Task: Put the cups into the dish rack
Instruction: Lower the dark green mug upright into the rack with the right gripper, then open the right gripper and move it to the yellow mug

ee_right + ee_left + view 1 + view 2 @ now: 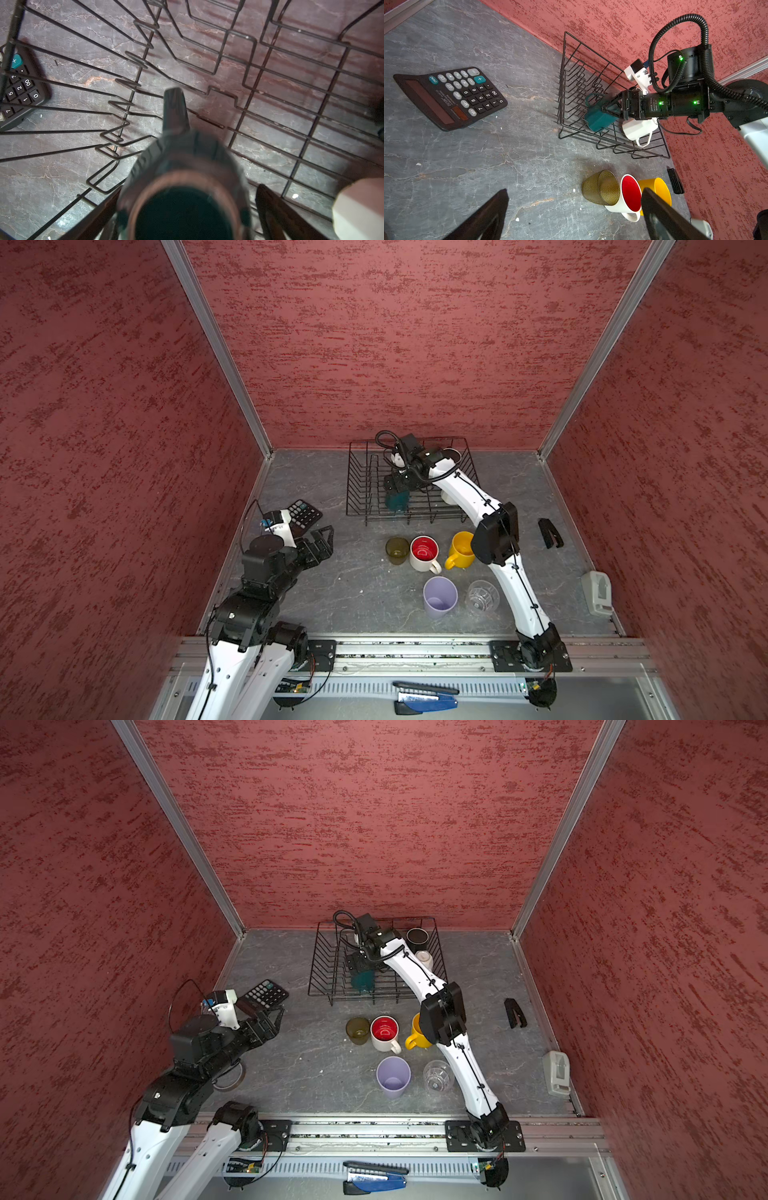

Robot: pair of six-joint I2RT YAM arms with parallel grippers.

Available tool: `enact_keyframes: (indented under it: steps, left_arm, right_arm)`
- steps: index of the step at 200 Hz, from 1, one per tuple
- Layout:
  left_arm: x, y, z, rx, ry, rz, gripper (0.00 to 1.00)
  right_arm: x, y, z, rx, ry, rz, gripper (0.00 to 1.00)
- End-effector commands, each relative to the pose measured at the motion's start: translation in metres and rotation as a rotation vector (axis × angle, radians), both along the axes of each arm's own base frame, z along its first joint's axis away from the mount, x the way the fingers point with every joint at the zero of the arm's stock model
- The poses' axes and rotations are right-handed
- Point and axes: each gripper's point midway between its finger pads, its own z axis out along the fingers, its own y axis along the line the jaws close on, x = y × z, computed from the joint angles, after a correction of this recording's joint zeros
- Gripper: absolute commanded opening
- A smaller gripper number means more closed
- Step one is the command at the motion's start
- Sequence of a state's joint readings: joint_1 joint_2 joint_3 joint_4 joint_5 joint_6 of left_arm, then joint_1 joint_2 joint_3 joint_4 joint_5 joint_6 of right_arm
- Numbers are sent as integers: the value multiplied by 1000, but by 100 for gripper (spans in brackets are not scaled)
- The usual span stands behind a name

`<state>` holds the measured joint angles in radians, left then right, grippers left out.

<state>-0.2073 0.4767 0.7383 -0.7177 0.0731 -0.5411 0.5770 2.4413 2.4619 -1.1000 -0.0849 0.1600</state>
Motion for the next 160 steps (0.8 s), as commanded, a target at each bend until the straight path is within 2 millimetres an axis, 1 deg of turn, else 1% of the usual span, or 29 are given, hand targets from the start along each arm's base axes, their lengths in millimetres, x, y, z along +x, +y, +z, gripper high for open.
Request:
enact_keyframes:
  steps: [1, 18, 31, 39, 45, 46, 50, 53, 58, 65, 68, 70, 72, 82, 94, 104, 107, 112, 117, 126, 144, 160]
  left_arm:
    - [-1, 0, 0, -11, -4, -1, 100]
    - [-1, 0, 0, -11, -8, 2, 100]
    - [0, 0, 1, -10, -14, 2, 100]
    - [1, 0, 2, -12, -20, 2, 100]
    - [2, 0, 2, -12, -23, 1, 100]
    - [2, 0, 2, -12, -24, 1, 100]
    - [3, -1, 4, -14, -30, 1, 100]
    - [3, -1, 4, -14, -31, 1, 100]
    - [4, -1, 5, -13, -36, 2, 100]
    - [6, -1, 6, -12, -44, 2, 100]
    - [7, -1, 7, -11, -48, 0, 100]
    - [7, -1, 7, -11, -51, 1, 100]
    - [8, -1, 8, -12, -52, 1, 100]
    - [10, -1, 8, -8, -59, 1, 100]
    - [14, -2, 8, -3, -63, -3, 100]
    - [17, -2, 6, 5, -58, -2, 100]
    - [18, -3, 6, 7, -57, -4, 100]
    - [20, -3, 5, 10, -55, -4, 100]
    - [21, -3, 4, 12, -51, -7, 100]
    - [24, -4, 2, 14, -48, -11, 100]
    - [28, -5, 0, 21, -44, -15, 100]
    - [30, -7, 0, 23, -44, -23, 100]
  right_arm:
    - [3, 8, 42, 70, -75, 6, 99]
    - [1, 4, 64, 85, -107, -3, 99]
    - [-4, -7, 86, 77, -138, -23, 98]
    - [-11, -15, 100, 71, -152, -30, 96]
    - [-19, -21, 110, 67, -163, -33, 94]
    - [-19, -22, 109, 62, -161, -35, 94]
    - [-25, -28, 118, 63, -177, -41, 94]
    - [-28, -32, 122, 61, -184, -47, 93]
    - [-37, -41, 131, 58, -199, -57, 92]
    - [-49, -54, 135, 52, -208, -74, 92]
    - [-55, -60, 142, 55, -220, -83, 91]
    - [-59, -64, 140, 49, -214, -89, 91]
    - [-64, -68, 143, 51, -220, -96, 91]
    - [-87, -90, 147, 45, -215, -133, 89]
    - [-116, -117, 136, 12, -181, -179, 85]
    - [-141, -138, 123, -13, -143, -216, 80]
    - [-147, -144, 122, -14, -140, -232, 78]
    - [-157, -153, 112, -26, -119, -254, 76]
    - [-169, -164, 111, -23, -118, -277, 74]
    - [-186, -179, 98, -32, -86, -315, 72]
    - [-212, -198, 83, -25, -47, -362, 69]
    - [-225, -207, 68, -17, -15, -386, 66]
